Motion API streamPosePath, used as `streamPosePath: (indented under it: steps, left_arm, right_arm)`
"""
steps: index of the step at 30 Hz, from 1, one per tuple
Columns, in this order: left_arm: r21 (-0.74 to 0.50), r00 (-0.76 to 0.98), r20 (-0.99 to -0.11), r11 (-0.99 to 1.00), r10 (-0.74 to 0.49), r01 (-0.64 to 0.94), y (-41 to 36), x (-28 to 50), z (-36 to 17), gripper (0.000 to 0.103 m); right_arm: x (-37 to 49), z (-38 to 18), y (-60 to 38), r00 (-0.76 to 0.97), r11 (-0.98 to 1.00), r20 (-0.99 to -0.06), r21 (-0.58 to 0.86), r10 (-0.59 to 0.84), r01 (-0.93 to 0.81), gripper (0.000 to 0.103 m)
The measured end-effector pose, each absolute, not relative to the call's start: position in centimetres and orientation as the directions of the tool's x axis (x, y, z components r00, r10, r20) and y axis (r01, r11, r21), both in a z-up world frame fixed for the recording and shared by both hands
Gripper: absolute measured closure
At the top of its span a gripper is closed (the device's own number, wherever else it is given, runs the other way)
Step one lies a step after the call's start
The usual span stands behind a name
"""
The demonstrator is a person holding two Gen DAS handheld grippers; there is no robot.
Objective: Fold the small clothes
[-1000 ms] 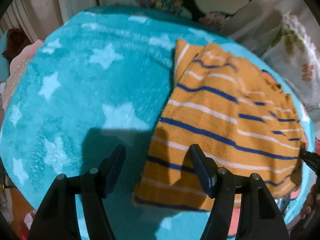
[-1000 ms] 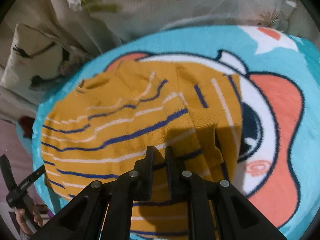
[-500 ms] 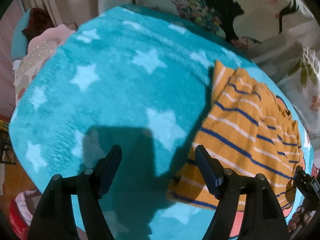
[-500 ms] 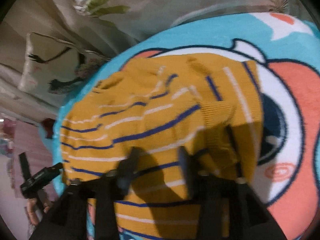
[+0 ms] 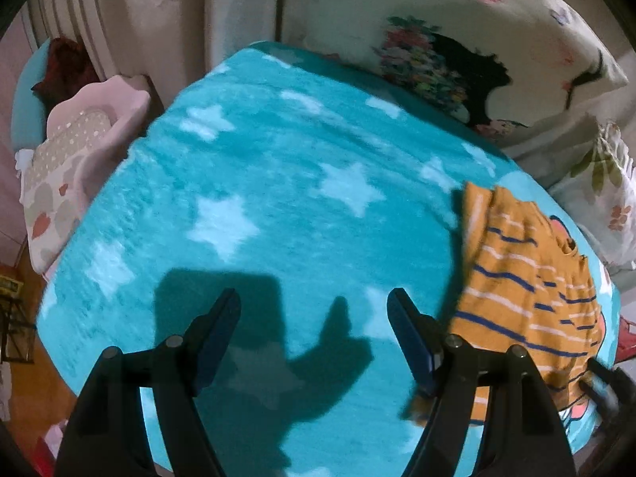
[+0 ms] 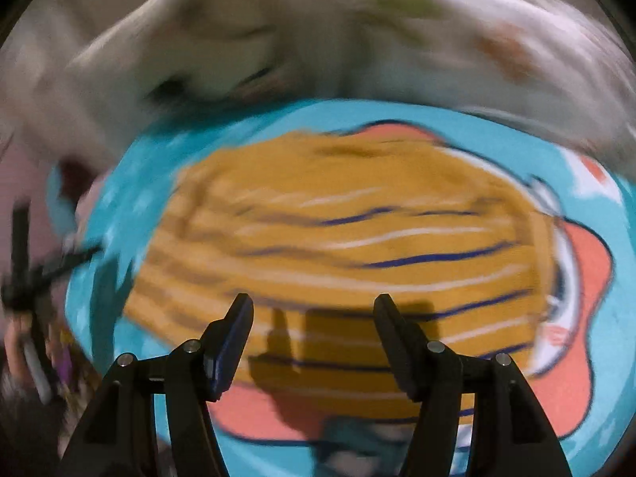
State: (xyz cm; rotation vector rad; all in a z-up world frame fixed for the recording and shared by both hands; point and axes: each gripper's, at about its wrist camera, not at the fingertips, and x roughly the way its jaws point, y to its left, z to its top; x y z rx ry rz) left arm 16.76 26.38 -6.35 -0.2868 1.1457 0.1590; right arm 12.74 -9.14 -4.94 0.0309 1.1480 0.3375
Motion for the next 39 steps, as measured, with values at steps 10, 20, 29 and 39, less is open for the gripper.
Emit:
streamPosePath:
  steps: [10,20,29,39]
  left_arm:
    - [-0.177,0.381,-0.923,0.938,-0.053,-0.299,33.1,15.9,-7.6,0.028]
    - [-0.217,0.376,-0.922,0.928,-0.092,-0.303,36.1,15.1,-7.8,0.028]
    - [-0.247,0.361,-0.923,0.924,-0.133,-0.292,36.6,14.4,-8.7,0.028]
    - [-0.244,0.376,-0.916,0.94,-0.143,-0.238,31.8,16.1,-7.2,0.028]
  right_arm:
    - [6.8,-10.7,8.8,0.416,0.768,-0.909,-0.24,0.038,-0.594,0.038]
    - [9.7,-12.5,14.9,0.547,0.718,-0.822,-0.476,-0.158,-0.507,0.064]
    - [12.1,-12.2,16.7,0.516,0.776,-0.838,-0.442,-0.178,-0.45,0.091]
    - [15.7,-5.9,7.5,0.43,0.971,-0.891,0.043,0.143,-0.233,0.094]
